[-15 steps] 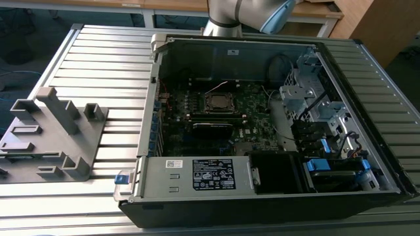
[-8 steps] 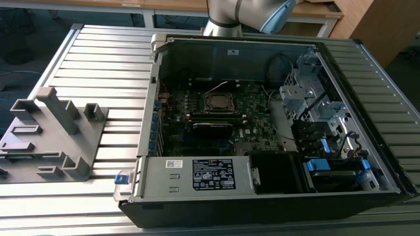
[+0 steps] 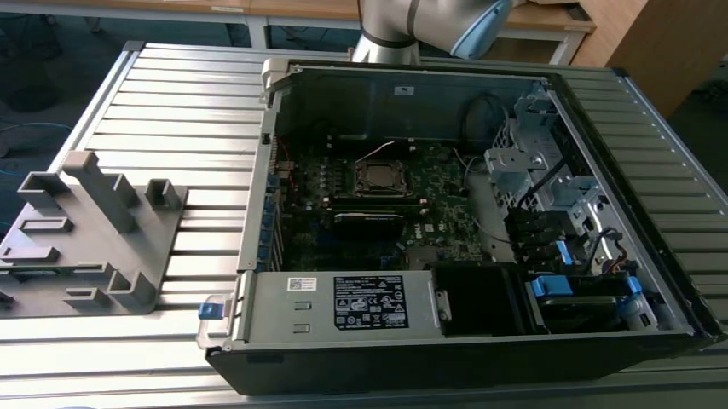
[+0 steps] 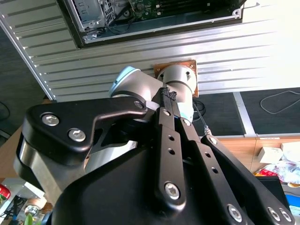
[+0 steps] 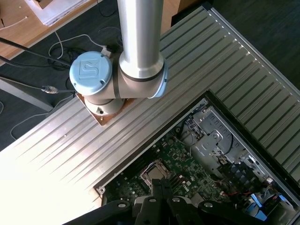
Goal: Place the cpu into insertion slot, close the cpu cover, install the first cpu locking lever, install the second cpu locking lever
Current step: 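Install the first cpu locking lever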
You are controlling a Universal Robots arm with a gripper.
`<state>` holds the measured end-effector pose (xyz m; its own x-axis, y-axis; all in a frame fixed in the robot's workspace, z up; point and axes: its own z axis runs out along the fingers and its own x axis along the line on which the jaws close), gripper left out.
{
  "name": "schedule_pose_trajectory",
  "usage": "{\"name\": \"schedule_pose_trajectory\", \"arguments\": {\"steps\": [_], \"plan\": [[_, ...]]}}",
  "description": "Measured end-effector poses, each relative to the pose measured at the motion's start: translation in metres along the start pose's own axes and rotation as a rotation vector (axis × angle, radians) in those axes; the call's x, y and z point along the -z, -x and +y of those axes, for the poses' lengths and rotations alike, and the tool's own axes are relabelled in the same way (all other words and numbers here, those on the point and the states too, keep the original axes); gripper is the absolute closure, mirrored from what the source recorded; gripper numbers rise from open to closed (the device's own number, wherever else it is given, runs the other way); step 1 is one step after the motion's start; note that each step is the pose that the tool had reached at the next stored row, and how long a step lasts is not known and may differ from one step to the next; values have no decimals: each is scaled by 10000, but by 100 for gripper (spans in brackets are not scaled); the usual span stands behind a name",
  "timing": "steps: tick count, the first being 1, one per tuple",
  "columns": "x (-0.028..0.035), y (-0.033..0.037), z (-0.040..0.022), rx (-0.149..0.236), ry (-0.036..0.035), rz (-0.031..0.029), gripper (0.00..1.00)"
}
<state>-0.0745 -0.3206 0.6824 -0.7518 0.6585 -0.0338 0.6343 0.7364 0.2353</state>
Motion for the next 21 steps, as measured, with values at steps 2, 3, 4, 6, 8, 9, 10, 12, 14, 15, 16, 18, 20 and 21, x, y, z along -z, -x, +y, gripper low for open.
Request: {"name": "schedule_pose_trajectory", "arguments": {"steps": [2, 3, 4, 6, 8, 9, 10, 12, 14, 15, 16, 18, 20, 21], "plan": [[-5, 0, -1, 0, 1, 0, 89], [-8, 0, -1, 1, -2, 0, 89], [-14, -1, -3, 0, 0, 0, 89], [-25, -1, -6, 0, 0, 0, 89], [-36, -1, -9, 0, 0, 0, 89], [-40, -1, -10, 0, 1, 0, 89], [-41, -1, -11, 1, 2, 0, 89], [-41, -1, -11, 0, 0, 0, 89], [-42, -1, -10, 0, 0, 0, 89], [-42, -1, -10, 1, 0, 0, 89], [-42, -1, -10, 0, 0, 0, 89], [-47, -2, -10, 1, 0, 0, 89], [-65, -2, -16, 0, 0, 0, 89], [-78, -3, -19, 0, 0, 0, 89]]}}
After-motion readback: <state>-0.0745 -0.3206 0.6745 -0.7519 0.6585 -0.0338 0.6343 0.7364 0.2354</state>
